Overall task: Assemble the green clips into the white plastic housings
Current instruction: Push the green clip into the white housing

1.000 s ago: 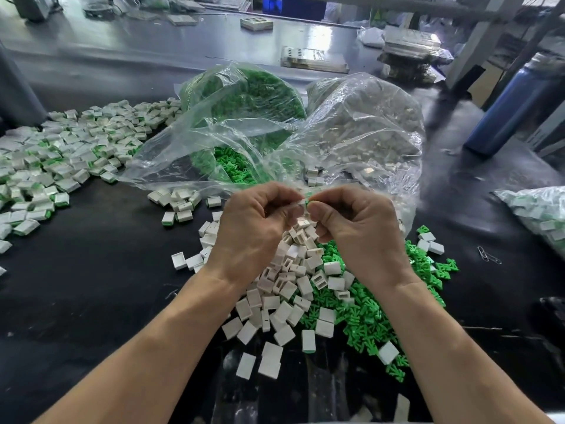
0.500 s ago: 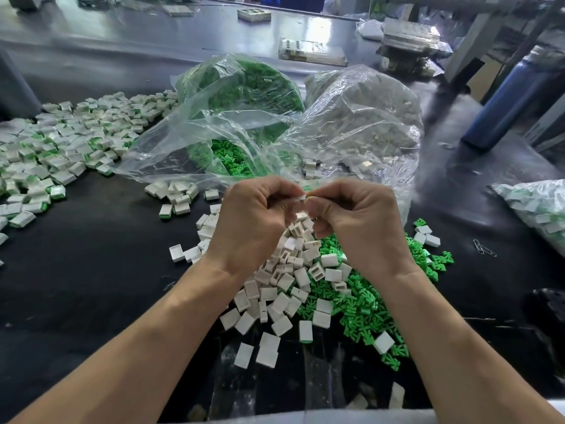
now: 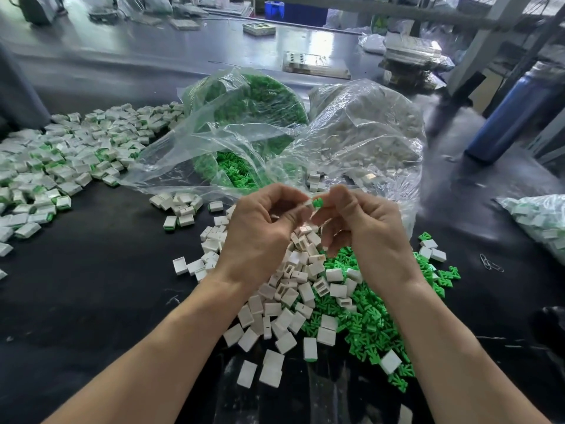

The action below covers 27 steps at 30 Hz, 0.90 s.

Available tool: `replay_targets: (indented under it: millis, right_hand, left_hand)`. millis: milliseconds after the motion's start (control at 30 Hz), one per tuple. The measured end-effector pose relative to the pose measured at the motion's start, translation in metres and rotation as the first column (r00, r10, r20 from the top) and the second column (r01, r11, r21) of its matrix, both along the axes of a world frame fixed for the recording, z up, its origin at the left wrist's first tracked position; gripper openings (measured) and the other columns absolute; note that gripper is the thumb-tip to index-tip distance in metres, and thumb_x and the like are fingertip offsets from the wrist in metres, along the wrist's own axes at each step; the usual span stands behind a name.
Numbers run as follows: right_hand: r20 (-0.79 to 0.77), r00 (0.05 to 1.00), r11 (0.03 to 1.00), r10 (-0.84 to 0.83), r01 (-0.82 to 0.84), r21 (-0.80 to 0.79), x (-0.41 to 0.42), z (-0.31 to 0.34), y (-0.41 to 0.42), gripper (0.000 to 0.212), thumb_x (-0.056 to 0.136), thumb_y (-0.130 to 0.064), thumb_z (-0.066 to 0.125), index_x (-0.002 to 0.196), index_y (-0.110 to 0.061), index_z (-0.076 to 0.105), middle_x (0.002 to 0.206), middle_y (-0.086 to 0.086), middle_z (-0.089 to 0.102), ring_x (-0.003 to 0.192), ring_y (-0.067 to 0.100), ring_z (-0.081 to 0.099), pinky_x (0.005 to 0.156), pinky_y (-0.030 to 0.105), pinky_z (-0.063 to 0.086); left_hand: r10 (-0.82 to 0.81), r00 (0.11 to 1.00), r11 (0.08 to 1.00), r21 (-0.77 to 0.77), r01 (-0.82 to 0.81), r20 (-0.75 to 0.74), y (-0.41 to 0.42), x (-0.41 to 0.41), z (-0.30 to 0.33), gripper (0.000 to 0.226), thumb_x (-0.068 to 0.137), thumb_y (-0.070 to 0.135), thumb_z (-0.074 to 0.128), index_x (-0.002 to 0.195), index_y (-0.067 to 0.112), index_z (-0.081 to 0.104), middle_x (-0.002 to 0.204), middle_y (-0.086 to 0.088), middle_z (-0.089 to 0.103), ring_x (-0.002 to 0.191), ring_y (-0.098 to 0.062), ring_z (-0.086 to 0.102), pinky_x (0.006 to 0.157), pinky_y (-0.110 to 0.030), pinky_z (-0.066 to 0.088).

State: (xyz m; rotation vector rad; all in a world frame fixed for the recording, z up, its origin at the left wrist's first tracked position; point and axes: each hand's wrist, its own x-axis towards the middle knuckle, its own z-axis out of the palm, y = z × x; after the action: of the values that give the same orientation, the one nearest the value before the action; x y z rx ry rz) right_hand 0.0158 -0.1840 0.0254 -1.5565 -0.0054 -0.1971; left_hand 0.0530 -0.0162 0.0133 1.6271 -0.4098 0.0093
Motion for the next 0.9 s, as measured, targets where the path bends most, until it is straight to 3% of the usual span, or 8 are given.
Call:
replay_targets:
  millis: [133,200,300,367,467,500,733,900]
  right_hand:
    - [-0.102,0.995,1.000,-0.003,0.005,0.014,0.001,-0.003,0.007,0.068,0.110,-0.055,0.035,0.090,-0.004,0.075,0.080,0.019,0.074,0.050,0.023,0.057,0.038,0.028,0.038]
    - [-0.169,0.986,0.999,0.005,0.003,0.050,0.002,-0.003,0.011,0.072,0.109,-0.059,0.031,0.076,-0.012,0.074,0.072,0.018,0.071,0.047,0.021,0.054,0.039,0.026,0.035]
    - [-0.231,0.972,0.999,-0.044,0.049,0.019,0.004,-0.001,0.014,0.073,0.107,-0.058,0.032,0.061,-0.017,0.071,0.056,0.010,0.062,0.041,0.019,0.048,0.037,0.025,0.033]
    - [-0.242,0.965,0.995,-0.104,0.103,-0.017,0.004,0.000,0.015,0.071,0.107,-0.054,0.034,0.057,-0.022,0.071,0.051,0.004,0.058,0.039,0.016,0.046,0.035,0.024,0.032]
    - [-0.208,0.967,0.988,-0.148,0.152,0.001,0.006,0.003,0.019,0.067,0.109,-0.044,0.034,0.055,-0.031,0.072,0.046,-0.005,0.049,0.039,0.010,0.043,0.035,0.021,0.032]
    - [-0.197,0.969,0.987,-0.150,0.159,0.031,0.007,0.004,0.021,0.067,0.109,-0.041,0.034,0.055,-0.033,0.072,0.045,-0.008,0.046,0.039,0.008,0.041,0.035,0.021,0.032]
    - [-0.125,0.989,0.995,-0.076,0.084,0.059,0.012,0.000,0.023,0.063,0.105,-0.044,0.032,0.054,-0.032,0.068,0.048,-0.006,0.044,0.042,0.014,0.037,0.036,0.025,0.031]
    - [-0.128,0.987,0.991,-0.092,0.104,0.086,0.015,-0.002,0.023,0.060,0.103,-0.036,0.031,0.058,-0.037,0.071,0.047,-0.011,0.044,0.040,0.009,0.037,0.039,0.022,0.031]
  left_hand:
    - [0.005,0.998,0.997,0.076,-0.009,0.055,-0.001,0.002,0.000,0.011,0.092,0.012,0.077,0.095,0.022,0.074,0.109,0.006,0.069,0.099,-0.011,0.067,0.084,-0.023,0.057]
    - [-0.016,0.995,0.993,0.114,0.005,0.094,-0.005,0.002,0.001,0.012,0.091,0.015,0.078,0.095,0.025,0.075,0.117,0.010,0.067,0.111,-0.005,0.064,0.092,-0.016,0.049]
    - [-0.054,0.994,0.992,0.115,0.042,0.100,-0.013,0.000,0.003,0.013,0.091,0.016,0.079,0.094,0.027,0.075,0.120,0.012,0.066,0.114,0.000,0.062,0.091,-0.009,0.044]
    - [-0.072,0.994,0.995,0.082,0.065,0.086,-0.017,-0.001,0.002,0.013,0.090,0.015,0.079,0.094,0.027,0.075,0.117,0.011,0.068,0.110,-0.003,0.065,0.093,-0.015,0.050]
    - [-0.093,0.995,0.995,-0.039,0.093,-0.018,-0.023,-0.003,0.000,0.007,0.091,0.013,0.079,0.095,0.016,0.076,0.110,0.003,0.074,0.092,-0.023,0.075,0.082,-0.046,0.063]
    - [-0.101,0.994,0.992,-0.079,0.097,-0.044,-0.024,-0.003,0.000,0.006,0.091,0.011,0.078,0.096,0.013,0.076,0.107,0.000,0.076,0.088,-0.026,0.076,0.077,-0.050,0.064]
    - [-0.150,0.987,0.968,-0.212,0.134,-0.061,-0.022,-0.005,0.005,0.008,0.091,0.001,0.074,0.098,-0.002,0.074,0.109,-0.007,0.075,0.082,-0.025,0.077,0.065,-0.031,0.063]
    - [-0.143,0.988,0.974,-0.187,0.130,-0.055,-0.022,-0.004,0.004,0.008,0.092,0.001,0.073,0.099,0.001,0.075,0.109,-0.001,0.078,0.096,-0.018,0.077,0.078,-0.029,0.063]
